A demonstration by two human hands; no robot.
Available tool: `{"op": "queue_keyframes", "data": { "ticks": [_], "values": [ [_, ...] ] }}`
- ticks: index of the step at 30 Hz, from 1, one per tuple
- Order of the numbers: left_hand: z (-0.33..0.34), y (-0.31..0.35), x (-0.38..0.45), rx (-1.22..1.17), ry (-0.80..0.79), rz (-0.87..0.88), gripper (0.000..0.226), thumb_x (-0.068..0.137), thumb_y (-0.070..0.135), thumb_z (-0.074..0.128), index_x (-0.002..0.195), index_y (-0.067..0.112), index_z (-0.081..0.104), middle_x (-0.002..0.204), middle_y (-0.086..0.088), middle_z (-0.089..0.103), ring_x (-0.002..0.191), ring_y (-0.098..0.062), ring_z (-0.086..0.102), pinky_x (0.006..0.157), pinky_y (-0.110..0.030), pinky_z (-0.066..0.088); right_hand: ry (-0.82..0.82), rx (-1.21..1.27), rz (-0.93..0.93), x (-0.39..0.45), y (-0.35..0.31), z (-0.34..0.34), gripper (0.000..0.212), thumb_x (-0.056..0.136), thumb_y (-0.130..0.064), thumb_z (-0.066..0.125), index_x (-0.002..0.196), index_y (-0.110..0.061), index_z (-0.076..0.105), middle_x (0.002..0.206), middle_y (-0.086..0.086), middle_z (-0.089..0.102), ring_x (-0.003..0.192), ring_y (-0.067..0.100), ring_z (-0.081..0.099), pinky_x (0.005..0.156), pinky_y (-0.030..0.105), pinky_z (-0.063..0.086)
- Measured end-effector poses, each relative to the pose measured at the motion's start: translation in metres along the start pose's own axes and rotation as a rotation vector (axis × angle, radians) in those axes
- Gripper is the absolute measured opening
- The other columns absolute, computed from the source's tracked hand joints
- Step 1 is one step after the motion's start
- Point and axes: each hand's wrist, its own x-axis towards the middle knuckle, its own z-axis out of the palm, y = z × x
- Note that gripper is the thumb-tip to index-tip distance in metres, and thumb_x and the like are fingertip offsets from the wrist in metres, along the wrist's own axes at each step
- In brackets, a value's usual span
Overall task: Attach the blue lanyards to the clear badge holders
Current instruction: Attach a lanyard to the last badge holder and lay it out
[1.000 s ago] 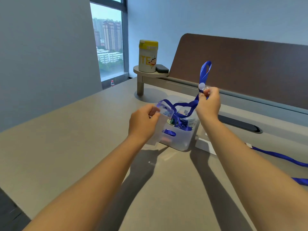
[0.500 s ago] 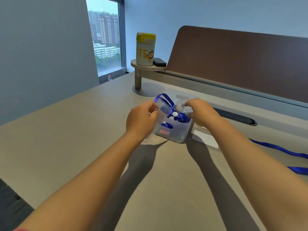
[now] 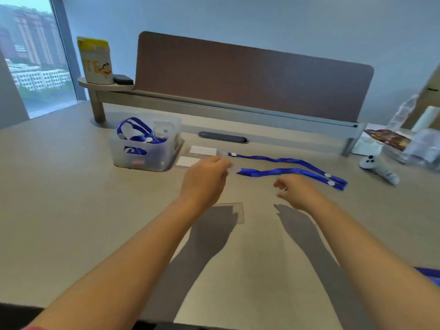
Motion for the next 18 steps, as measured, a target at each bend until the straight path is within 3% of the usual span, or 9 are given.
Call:
{"op": "queue_keyframes", "data": {
  "ticks": [3,7,8,10,11,12,15,18],
  "values": [
    [0.022,0.038,-0.008,0.025,-0.071,0.068,0.03,0.096,0.015,0.039,0.122,0.013,0.055,0.12,-0.008,0.063,0.105,-0.025,0.057,0.082,-0.031,0.046,-0.026,0.052,0.143,-0.03,0.049,0.004,0.034,0.089,-0.014,0.054,0.122,-0.009,0.056,0.128,0.011,0.057,0.116,0.025,0.054,0.1,0.035,0.043],
    [0.041,0.068,-0.013,0.024,-0.151,0.118,0.03,0.096,0.015,0.038,0.119,0.013,0.056,0.12,-0.006,0.063,0.107,-0.023,0.057,0.086,-0.032,0.047,-0.033,0.11,0.252,-0.052,0.089,0.01,0.038,0.088,-0.02,0.055,0.123,-0.005,0.056,0.129,0.014,0.057,0.118,0.027,0.053,0.099,0.035,0.041],
    [0.044,0.073,-0.012,0.019,-0.162,0.123,0.029,0.096,0.014,0.038,0.118,0.013,0.057,0.12,-0.006,0.063,0.107,-0.022,0.057,0.086,-0.032,0.048,-0.036,0.108,0.269,-0.055,0.095,0.012,0.036,0.088,-0.022,0.055,0.119,-0.004,0.059,0.125,0.015,0.059,0.113,0.027,0.055,0.095,0.034,0.043],
    [0.051,0.08,-0.011,0.024,-0.181,0.124,0.029,0.096,0.015,0.038,0.119,0.013,0.057,0.119,-0.006,0.063,0.107,-0.022,0.057,0.086,-0.032,0.047,-0.035,0.089,0.285,-0.058,0.104,0.018,0.021,0.086,-0.022,0.055,0.086,-0.004,0.066,0.098,0.019,0.064,0.09,0.028,0.057,0.069,0.03,0.043],
    [0.054,0.082,-0.011,0.03,-0.189,0.124,0.029,0.096,0.015,0.039,0.119,0.013,0.057,0.119,-0.006,0.063,0.107,-0.022,0.057,0.085,-0.032,0.047,-0.026,0.086,0.29,-0.059,0.105,0.022,0.023,0.085,-0.02,0.055,0.07,-0.005,0.063,0.081,0.017,0.06,0.079,0.027,0.053,0.057,0.028,0.037],
    [0.057,0.084,-0.011,0.032,-0.195,0.123,0.029,0.096,0.015,0.039,0.119,0.014,0.057,0.118,-0.006,0.064,0.106,-0.022,0.057,0.084,-0.032,0.047,-0.011,0.086,0.291,-0.059,0.107,0.025,0.027,0.086,-0.02,0.054,0.066,-0.004,0.062,0.074,0.014,0.055,0.075,0.026,0.05,0.052,0.026,0.032],
    [0.064,0.087,-0.01,0.039,-0.215,0.115,0.028,0.096,0.015,0.039,0.117,0.013,0.058,0.115,-0.007,0.064,0.103,-0.023,0.058,0.082,-0.033,0.047,0.038,0.128,0.284,-0.059,0.105,0.029,0.031,0.089,-0.022,0.053,0.092,0.005,0.068,0.089,0.021,0.064,0.08,0.031,0.058,0.066,0.032,0.042],
    [0.068,0.09,-0.009,0.058,-0.217,0.086,0.026,0.095,0.015,0.039,0.11,0.012,0.06,0.11,-0.008,0.065,0.097,-0.023,0.057,0.071,-0.031,0.043,0.053,0.187,0.262,-0.058,0.103,0.031,0.024,0.087,-0.015,0.054,0.089,0.006,0.067,0.101,0.024,0.068,0.08,0.031,0.06,0.068,0.031,0.04]
  ]
}}
